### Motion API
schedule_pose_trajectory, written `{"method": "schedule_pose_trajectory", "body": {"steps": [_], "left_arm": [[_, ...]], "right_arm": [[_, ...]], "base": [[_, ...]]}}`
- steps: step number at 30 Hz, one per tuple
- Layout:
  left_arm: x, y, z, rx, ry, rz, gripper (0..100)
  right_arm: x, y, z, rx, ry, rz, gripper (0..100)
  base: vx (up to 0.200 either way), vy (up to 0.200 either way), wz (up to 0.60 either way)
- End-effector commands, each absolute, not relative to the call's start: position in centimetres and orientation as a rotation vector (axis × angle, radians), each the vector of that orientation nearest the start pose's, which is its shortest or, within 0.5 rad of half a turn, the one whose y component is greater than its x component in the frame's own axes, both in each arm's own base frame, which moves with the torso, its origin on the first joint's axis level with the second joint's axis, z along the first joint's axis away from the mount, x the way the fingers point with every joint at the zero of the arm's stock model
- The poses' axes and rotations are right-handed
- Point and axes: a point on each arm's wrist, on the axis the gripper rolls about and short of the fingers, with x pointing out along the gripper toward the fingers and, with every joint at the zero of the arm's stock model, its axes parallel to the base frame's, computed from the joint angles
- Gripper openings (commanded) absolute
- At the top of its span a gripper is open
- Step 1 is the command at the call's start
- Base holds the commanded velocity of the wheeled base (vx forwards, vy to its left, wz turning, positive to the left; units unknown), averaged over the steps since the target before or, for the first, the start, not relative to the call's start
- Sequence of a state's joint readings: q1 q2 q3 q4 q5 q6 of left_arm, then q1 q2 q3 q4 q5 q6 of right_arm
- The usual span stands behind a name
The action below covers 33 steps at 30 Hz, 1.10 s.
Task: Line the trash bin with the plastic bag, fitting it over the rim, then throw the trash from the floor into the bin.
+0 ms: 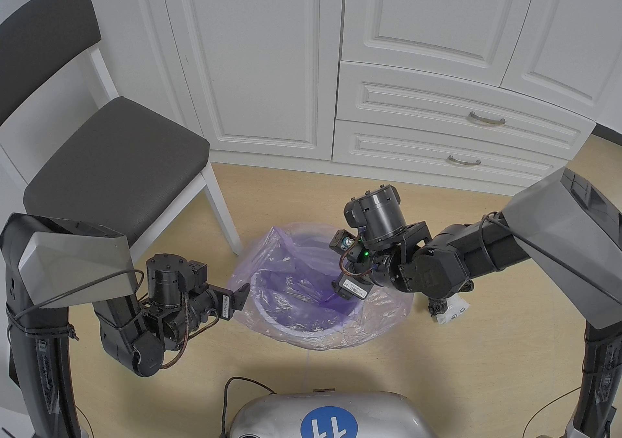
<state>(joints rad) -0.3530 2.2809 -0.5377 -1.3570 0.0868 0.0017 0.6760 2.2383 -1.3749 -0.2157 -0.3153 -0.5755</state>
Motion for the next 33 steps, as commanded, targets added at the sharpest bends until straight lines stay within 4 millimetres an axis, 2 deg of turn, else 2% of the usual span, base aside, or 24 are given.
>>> {"method": "schedule_pose_trajectory", "body": {"steps": [1,2,7,17,20,24,25,26,27,30,33], "left_arm": [[31.6,-11.4,0.2,0.087,0.381,-0.261,100],[31.6,-11.4,0.2,0.087,0.383,-0.261,100],[31.6,-11.3,0.1,0.087,0.384,-0.259,100],[31.8,-11.2,0.1,0.085,0.380,-0.255,100],[31.9,-11.2,0.1,0.085,0.380,-0.253,100],[31.9,-11.3,0.0,0.083,0.379,-0.254,100],[31.9,-11.3,0.0,0.083,0.379,-0.254,100],[32.0,-11.1,0.0,0.082,0.379,-0.248,100],[32.1,-11.0,0.1,0.081,0.377,-0.245,100],[32.2,-10.9,0.1,0.080,0.373,-0.242,100],[32.2,-10.9,0.2,0.079,0.368,-0.243,100]], "right_arm": [[35.5,26.4,7.7,-0.864,0.491,0.500,100],[35.7,26.4,7.5,-0.861,0.492,0.501,0],[36.9,26.8,7.4,-0.812,0.481,0.487,0],[41.3,28.1,7.6,-0.663,0.372,0.329,0],[42.6,28.9,6.6,-0.593,0.307,0.248,0],[44.3,30.0,3.8,-0.504,0.196,0.162,0],[44.3,30.0,3.8,-0.504,0.196,0.162,0],[44.9,30.4,2.1,-0.463,0.119,0.115,0],[45.1,30.4,1.6,-0.450,0.096,0.108,0],[45.2,30.4,1.2,-0.433,0.060,0.103,0],[45.1,30.5,1.9,-0.424,0.045,0.109,0]], "base": [[0.000,0.000,0.00],[0.000,0.000,0.00],[0.000,0.000,0.00],[0.000,0.000,0.00],[0.000,0.000,0.00],[0.000,0.000,0.00],[0.000,0.000,0.00],[0.000,0.000,0.00],[0.000,0.000,0.00],[0.000,0.000,0.00],[0.000,0.000,0.00]]}}
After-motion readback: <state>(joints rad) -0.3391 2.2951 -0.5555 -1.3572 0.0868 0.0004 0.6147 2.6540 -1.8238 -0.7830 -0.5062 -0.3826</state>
